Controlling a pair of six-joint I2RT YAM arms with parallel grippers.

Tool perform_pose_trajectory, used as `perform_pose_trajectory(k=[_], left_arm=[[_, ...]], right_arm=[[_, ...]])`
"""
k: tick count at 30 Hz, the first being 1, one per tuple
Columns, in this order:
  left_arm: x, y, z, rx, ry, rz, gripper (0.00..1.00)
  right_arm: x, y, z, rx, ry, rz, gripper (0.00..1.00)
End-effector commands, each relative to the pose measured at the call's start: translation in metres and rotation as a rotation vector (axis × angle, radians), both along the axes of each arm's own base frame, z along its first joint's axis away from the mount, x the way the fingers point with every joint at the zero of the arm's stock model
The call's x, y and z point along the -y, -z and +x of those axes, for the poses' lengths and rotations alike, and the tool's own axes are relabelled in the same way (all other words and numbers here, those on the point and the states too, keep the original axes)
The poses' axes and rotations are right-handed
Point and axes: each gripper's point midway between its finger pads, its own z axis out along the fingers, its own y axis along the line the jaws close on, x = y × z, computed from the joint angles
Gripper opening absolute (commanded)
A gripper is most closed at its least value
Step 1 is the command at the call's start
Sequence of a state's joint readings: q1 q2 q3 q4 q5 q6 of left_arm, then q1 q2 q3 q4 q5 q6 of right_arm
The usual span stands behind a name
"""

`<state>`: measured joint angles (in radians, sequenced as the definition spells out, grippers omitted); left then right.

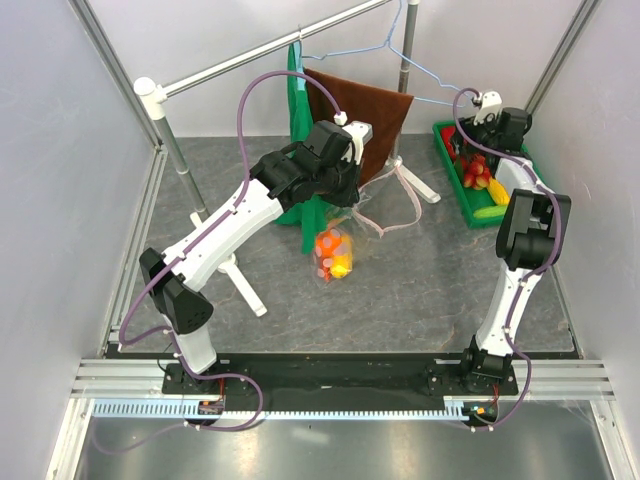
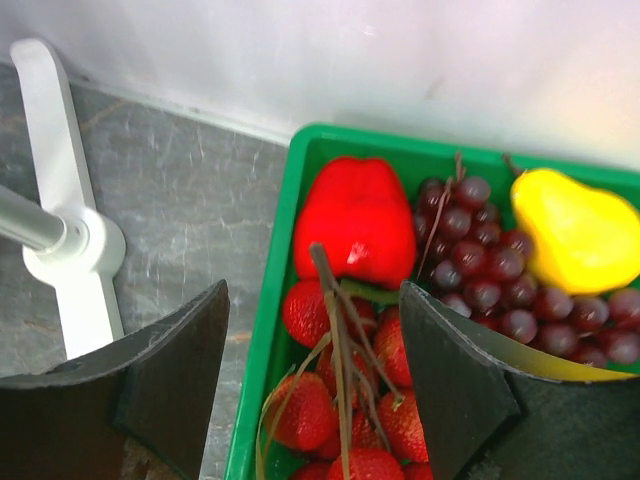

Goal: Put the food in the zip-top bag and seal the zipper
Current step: Pick up the fake fruit from the bin.

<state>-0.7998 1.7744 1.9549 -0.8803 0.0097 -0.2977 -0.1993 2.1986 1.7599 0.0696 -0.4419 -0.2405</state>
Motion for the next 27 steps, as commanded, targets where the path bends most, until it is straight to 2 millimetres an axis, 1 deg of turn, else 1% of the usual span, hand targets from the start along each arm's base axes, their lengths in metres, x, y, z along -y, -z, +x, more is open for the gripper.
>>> perform_pose_trajectory(k=[1, 3, 5, 11, 16, 17, 19, 20, 22, 23, 24, 25, 26, 27], left_arm=[[0.010, -0.002, 0.005, 0.000, -0.003, -0.037, 0.02], [0.010, -0.002, 0.006, 0.000, -0.004, -0.036, 0.02], [0.011, -0.002, 0.006, 0.000, -0.002, -0.036, 0.02], [0.012, -0.001, 0.007, -0.003, -0.001, -0.033, 0.02], [0.012, 0.000, 0.006, -0.007, 0.001, -0.031, 0.02], [0.012, 0.001, 0.006, -0.008, 0.001, -0.030, 0.02], [0.012, 0.001, 0.007, -0.008, -0.001, -0.029, 0.02], [0.011, 0.002, 0.007, -0.009, -0.003, -0.026, 0.02], [0.011, 0.003, 0.006, -0.013, -0.001, -0.023, 0.02], [0.011, 0.003, 0.006, -0.013, -0.001, -0.023, 0.02], [0.011, 0.003, 0.006, -0.013, -0.002, -0.022, 0.02], [0.011, 0.002, 0.007, -0.012, -0.004, -0.025, 0.02], [0.010, 0.003, 0.006, -0.015, -0.004, -0.021, 0.02], [0.010, 0.003, 0.006, -0.015, -0.007, -0.021, 0.02]], right_arm=[[-0.001, -0.004, 0.005, 0.074, -0.020, -0.027, 0.75], [-0.002, 0.001, 0.005, 0.065, -0.020, -0.021, 0.73], [-0.001, 0.007, 0.005, 0.052, -0.014, -0.020, 0.69], [0.007, 0.026, 0.009, 0.019, 0.022, -0.030, 0.59], [0.013, 0.030, 0.011, 0.014, 0.044, -0.043, 0.58], [0.014, 0.031, 0.012, 0.014, 0.048, -0.042, 0.55], [0.016, 0.027, 0.011, 0.019, 0.052, -0.041, 0.50], [0.015, 0.026, 0.011, 0.025, 0.052, -0.038, 0.45], [0.016, 0.016, 0.010, 0.039, 0.052, -0.027, 0.41], [0.017, 0.013, 0.008, 0.044, 0.054, -0.022, 0.36], [0.017, 0.001, 0.007, 0.065, 0.053, -0.018, 0.33], [0.018, -0.005, 0.006, 0.076, 0.058, -0.006, 0.30], [0.018, -0.009, 0.004, 0.088, 0.058, 0.000, 0.23], [0.022, -0.024, 0.002, 0.114, 0.066, 0.005, 0.19]])
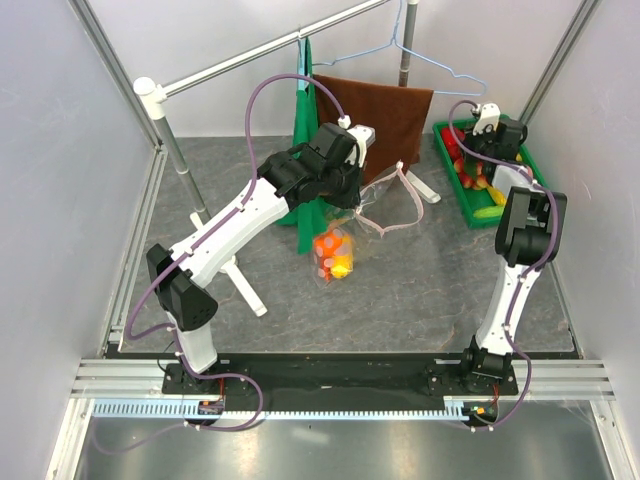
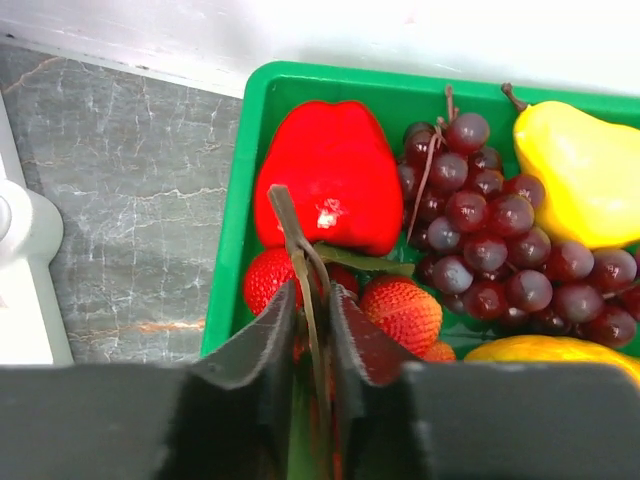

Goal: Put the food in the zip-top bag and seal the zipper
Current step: Pick up the fake fruit from the bin, then place the fake fruit in the zipper food storage bag.

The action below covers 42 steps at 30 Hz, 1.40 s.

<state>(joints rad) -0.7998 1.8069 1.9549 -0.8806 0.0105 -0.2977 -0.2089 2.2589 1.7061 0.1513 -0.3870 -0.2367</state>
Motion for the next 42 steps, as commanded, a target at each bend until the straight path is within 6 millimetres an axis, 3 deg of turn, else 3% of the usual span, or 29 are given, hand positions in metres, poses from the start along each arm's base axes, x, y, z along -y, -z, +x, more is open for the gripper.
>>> perform_pose_trajectory(k=[1, 2, 4, 9, 14, 19, 21, 22, 23, 24, 25, 26, 27, 28, 29, 30, 31, 33, 34, 36, 42], left_arm=[[0.006, -0.011, 0.003, 0.007, -0.008, -0.043, 0.02], [0.006, -0.010, 0.002, 0.003, -0.008, -0.043, 0.02], [0.006, -0.009, 0.002, -0.002, -0.013, -0.043, 0.02], [0.005, -0.004, 0.001, -0.012, -0.013, -0.036, 0.02], [0.005, -0.003, 0.001, -0.017, -0.013, -0.034, 0.02], [0.003, -0.004, 0.002, -0.013, -0.017, -0.033, 0.02], [0.002, -0.003, 0.003, -0.015, -0.021, -0.032, 0.02], [0.002, -0.003, 0.003, -0.014, -0.022, -0.032, 0.02], [0.001, -0.003, 0.002, -0.017, -0.024, -0.032, 0.02], [0.000, -0.001, 0.002, -0.021, -0.024, -0.030, 0.02], [0.001, -0.001, 0.003, -0.022, -0.024, -0.031, 0.02], [0.000, -0.001, 0.002, -0.026, -0.027, -0.032, 0.02], [-0.001, 0.001, 0.003, -0.030, -0.028, -0.032, 0.02], [0.000, 0.001, 0.002, -0.034, -0.025, -0.036, 0.02], [0.000, 0.001, 0.002, -0.037, -0.026, -0.036, 0.02], [0.000, 0.001, 0.002, -0.038, -0.028, -0.038, 0.02], [0.000, 0.002, 0.002, -0.043, -0.026, -0.040, 0.02], [0.000, 0.003, 0.002, -0.052, -0.028, -0.042, 0.02], [0.000, 0.004, 0.002, -0.058, -0.027, -0.042, 0.02], [-0.001, 0.006, 0.002, -0.067, -0.028, -0.042, 0.02], [-0.002, 0.006, 0.000, -0.077, -0.028, -0.047, 0.02]], right_arm=[[0.008, -0.077, -0.002, 0.166, 0.009, 0.016, 0.16], [0.010, -0.084, -0.003, 0.179, 0.020, 0.035, 0.07], [0.020, -0.109, -0.007, 0.226, 0.050, 0.054, 0.00], [0.042, -0.158, -0.021, 0.307, 0.113, 0.145, 0.00], [0.045, -0.193, -0.040, 0.357, 0.115, 0.200, 0.00], [0.053, -0.239, -0.075, 0.413, 0.175, 0.230, 0.00], [0.059, -0.239, -0.090, 0.392, 0.213, 0.246, 0.00], [0.057, -0.255, -0.103, 0.412, 0.218, 0.242, 0.00], [0.056, -0.259, -0.111, 0.409, 0.226, 0.240, 0.00], [0.054, -0.248, -0.121, 0.369, 0.237, 0.256, 0.00], [0.050, -0.267, -0.139, 0.398, 0.237, 0.252, 0.00], [0.049, -0.268, -0.149, 0.391, 0.243, 0.263, 0.00], [0.044, -0.253, -0.162, 0.339, 0.248, 0.284, 0.00], [0.038, -0.270, -0.182, 0.366, 0.246, 0.289, 0.00], [0.034, -0.271, -0.194, 0.358, 0.248, 0.297, 0.00], [0.027, -0.256, -0.205, 0.305, 0.248, 0.320, 0.00], [0.020, -0.273, -0.225, 0.334, 0.243, 0.326, 0.00], [0.007, -0.260, -0.245, 0.263, 0.231, 0.360, 0.00], [-0.002, -0.271, -0.260, 0.281, 0.217, 0.364, 0.00], [-0.016, -0.269, -0.276, 0.244, 0.189, 0.399, 0.00], [-0.079, -0.318, -0.325, 0.275, -0.067, 0.482, 0.00]])
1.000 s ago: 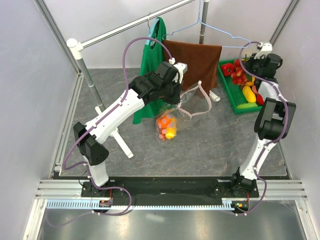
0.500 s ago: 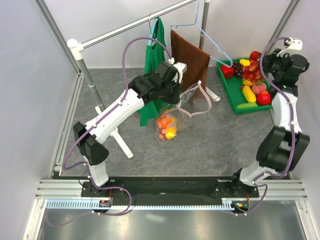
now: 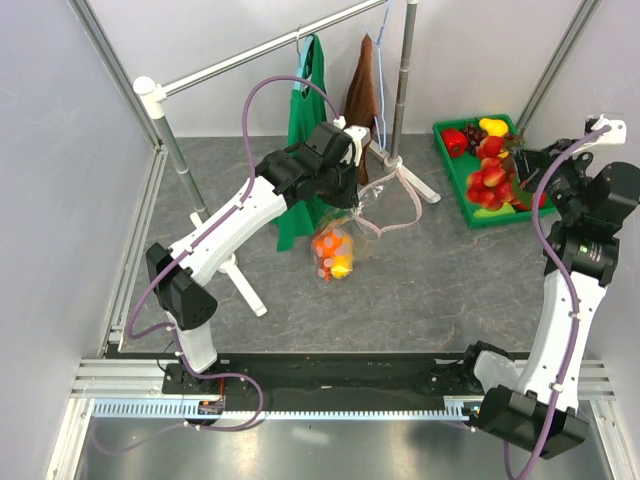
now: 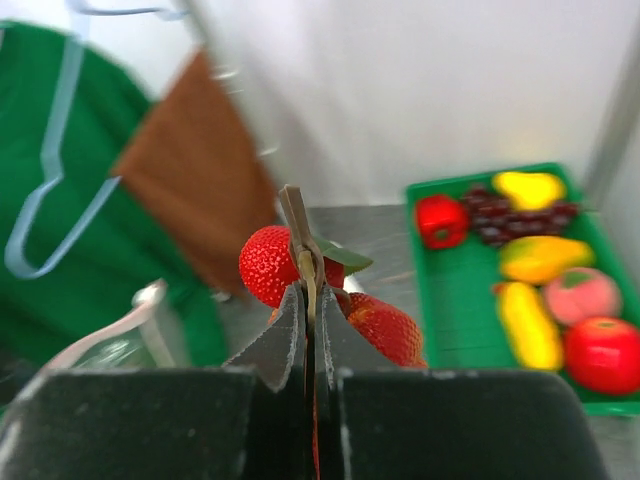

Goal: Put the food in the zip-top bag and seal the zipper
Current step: Place the fake fruit in the zipper food storage bag.

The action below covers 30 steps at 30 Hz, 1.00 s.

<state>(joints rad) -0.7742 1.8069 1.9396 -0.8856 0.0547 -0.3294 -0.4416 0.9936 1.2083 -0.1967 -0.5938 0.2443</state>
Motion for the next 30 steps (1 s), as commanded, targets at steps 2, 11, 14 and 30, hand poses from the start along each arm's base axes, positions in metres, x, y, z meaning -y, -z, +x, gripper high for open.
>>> perform_pose_trajectory(k=[2, 11, 14, 30], left_arm=[[0.001, -0.001, -0.001, -0.023, -0.015, -0.027, 0.02], [-0.002, -0.003, -0.003, -0.028, -0.007, -0.037, 0.02], [-0.002, -0.004, -0.004, -0.033, -0.004, -0.042, 0.02], [-0.005, -0.012, -0.003, -0.071, 0.003, -0.099, 0.02]], right_arm=[[-0.066, -0.038, -0.040, 0.066, -0.333, 0.071, 0.00], [-0.119, -0.073, -0.054, 0.221, -0.613, 0.201, 0.00], [-0.141, -0.076, -0.048, 0.246, -0.650, 0.203, 0.00], [-0.214, 0.039, -0.016, 0.137, -0.712, -0.022, 0.00]])
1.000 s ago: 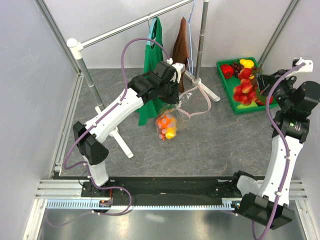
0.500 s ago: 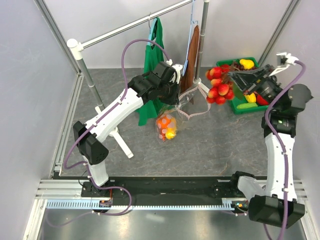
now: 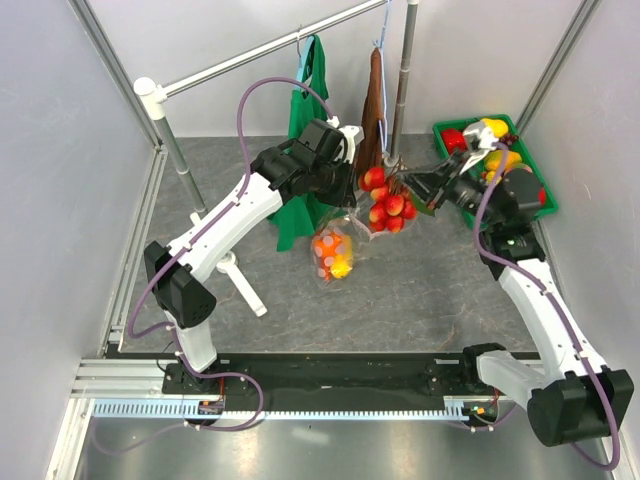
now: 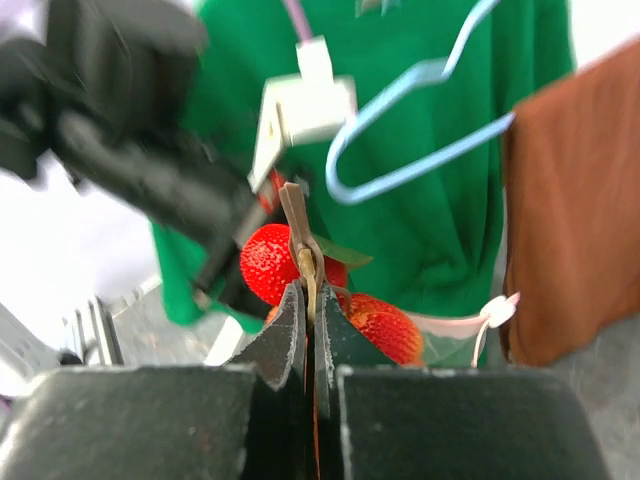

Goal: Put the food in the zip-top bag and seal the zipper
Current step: Place the fake fruit in the zipper food storage bag.

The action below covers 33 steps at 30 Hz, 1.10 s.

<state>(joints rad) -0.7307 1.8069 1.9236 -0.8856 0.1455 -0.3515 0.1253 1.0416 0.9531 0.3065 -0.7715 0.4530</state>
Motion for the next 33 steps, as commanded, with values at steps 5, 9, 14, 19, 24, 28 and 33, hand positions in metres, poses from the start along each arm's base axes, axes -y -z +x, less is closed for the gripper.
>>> perform_pose_trajectory(k=[5, 9, 14, 19, 24, 28, 33], left_arm=[[-0.004, -0.018, -0.003, -0.006, -0.015, -0.059, 0.02], [-0.003, -0.019, -0.003, -0.015, -0.010, -0.072, 0.02], [-0.001, -0.024, -0.003, -0.009, -0.004, -0.086, 0.02], [0.002, -0.028, -0.005, -0.009, 0.016, -0.105, 0.02], [0.007, -0.030, -0.008, -0.018, 0.042, -0.126, 0.02], [0.009, -0.034, -0.007, -0.012, 0.044, -0.135, 0.02], [0.012, -0.036, -0.009, -0.026, 0.049, -0.155, 0.02]], right_arm=[[0.008, 0.037, 0.003, 0.050, 0.085, -0.221, 0.00], [0.008, 0.054, -0.007, 0.051, 0.040, -0.309, 0.00], [0.007, 0.076, -0.008, 0.021, -0.017, -0.407, 0.00], [0.000, 0.093, -0.006, -0.035, -0.063, -0.489, 0.00], [-0.021, 0.088, -0.005, 0.007, -0.122, -0.539, 0.00], [-0.035, 0.093, -0.011, 0.038, -0.163, -0.626, 0.00], [-0.045, 0.096, -0.009, 0.049, -0.131, -0.683, 0.00]])
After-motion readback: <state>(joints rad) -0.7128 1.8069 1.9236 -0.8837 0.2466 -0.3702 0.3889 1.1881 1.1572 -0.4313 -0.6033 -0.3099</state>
